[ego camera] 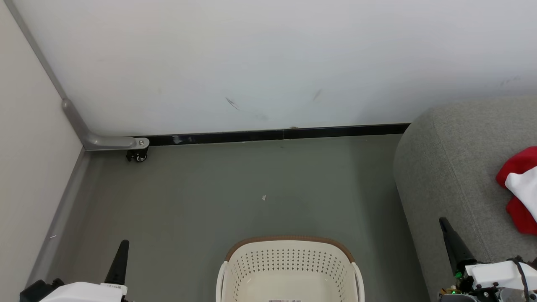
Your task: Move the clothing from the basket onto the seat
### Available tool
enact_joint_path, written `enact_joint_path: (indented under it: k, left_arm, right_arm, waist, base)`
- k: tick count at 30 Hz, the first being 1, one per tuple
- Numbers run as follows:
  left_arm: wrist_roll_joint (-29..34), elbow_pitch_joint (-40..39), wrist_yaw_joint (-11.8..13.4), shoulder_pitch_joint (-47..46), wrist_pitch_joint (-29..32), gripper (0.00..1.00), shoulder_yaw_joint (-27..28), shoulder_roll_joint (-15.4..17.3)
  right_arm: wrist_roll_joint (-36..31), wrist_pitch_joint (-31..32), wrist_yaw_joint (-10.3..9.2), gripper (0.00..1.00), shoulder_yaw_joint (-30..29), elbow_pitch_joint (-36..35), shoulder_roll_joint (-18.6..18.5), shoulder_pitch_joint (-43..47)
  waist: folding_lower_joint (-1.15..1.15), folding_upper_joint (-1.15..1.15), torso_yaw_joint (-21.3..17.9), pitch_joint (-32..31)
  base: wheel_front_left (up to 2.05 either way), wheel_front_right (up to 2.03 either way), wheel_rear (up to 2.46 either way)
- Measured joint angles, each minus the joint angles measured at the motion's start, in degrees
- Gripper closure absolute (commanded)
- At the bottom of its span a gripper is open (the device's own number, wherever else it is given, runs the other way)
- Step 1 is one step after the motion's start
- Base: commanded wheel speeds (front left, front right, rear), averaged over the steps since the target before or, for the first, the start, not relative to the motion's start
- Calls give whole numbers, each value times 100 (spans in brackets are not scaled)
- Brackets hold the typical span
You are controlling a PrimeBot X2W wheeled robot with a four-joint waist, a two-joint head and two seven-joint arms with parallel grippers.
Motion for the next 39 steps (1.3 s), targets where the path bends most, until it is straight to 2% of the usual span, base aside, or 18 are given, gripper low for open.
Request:
enact_joint_path:
  k: [17, 39]
  left_arm:
    - [-1161, 68, -389, -117, 321, 100, 412, -164]
    - [-1171, 114, -397, -118, 337, 100, 431, -167]
  right_arm:
    - [1449, 249, 0, 100, -20, 199, -94, -234]
    - [1456, 265, 0, 100, -26, 232, -94, -239]
  waist:
    - [-1, 0, -11, 55]
    - [-2, 0, -11, 55]
  base:
    - [0, 0, 0]
    - [0, 0, 0]
